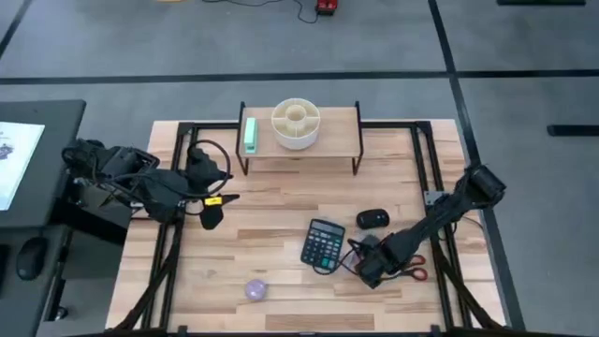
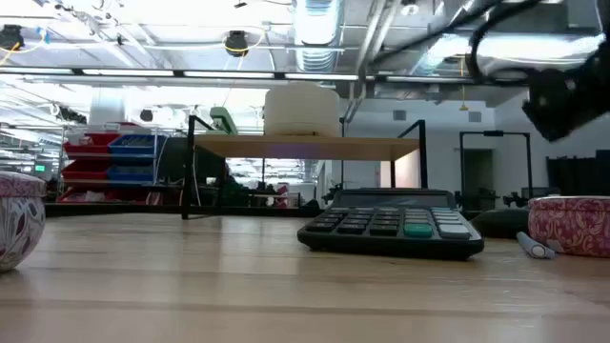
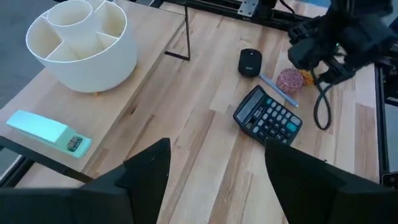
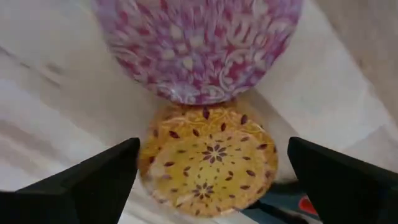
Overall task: Stock shelves
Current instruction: Put the orange scented candle on the shelf
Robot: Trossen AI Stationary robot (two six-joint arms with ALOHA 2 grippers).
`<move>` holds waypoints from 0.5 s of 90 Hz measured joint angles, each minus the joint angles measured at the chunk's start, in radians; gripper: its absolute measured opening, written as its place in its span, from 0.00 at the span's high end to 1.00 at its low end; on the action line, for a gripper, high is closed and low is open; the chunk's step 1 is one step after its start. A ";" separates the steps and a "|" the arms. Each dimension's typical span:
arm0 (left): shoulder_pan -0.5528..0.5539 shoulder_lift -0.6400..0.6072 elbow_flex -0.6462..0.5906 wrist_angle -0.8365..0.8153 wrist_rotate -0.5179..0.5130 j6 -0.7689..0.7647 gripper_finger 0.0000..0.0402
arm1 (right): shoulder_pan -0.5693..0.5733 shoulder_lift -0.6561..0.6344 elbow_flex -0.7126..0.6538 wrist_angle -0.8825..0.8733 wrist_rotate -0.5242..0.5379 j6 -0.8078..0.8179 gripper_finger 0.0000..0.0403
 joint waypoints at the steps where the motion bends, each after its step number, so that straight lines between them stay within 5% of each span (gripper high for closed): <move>1: 0.000 0.000 0.000 0.000 0.000 -0.001 0.41 | 0.000 0.004 0.000 0.001 0.000 0.000 0.02; 24: 0.000 0.000 0.000 0.001 -0.001 -0.004 0.41 | -0.003 0.019 0.002 0.015 -0.014 -0.022 0.06; 45: 0.000 0.000 0.000 0.000 -0.002 -0.005 0.41 | 0.005 0.019 0.002 0.022 -0.030 -0.022 0.30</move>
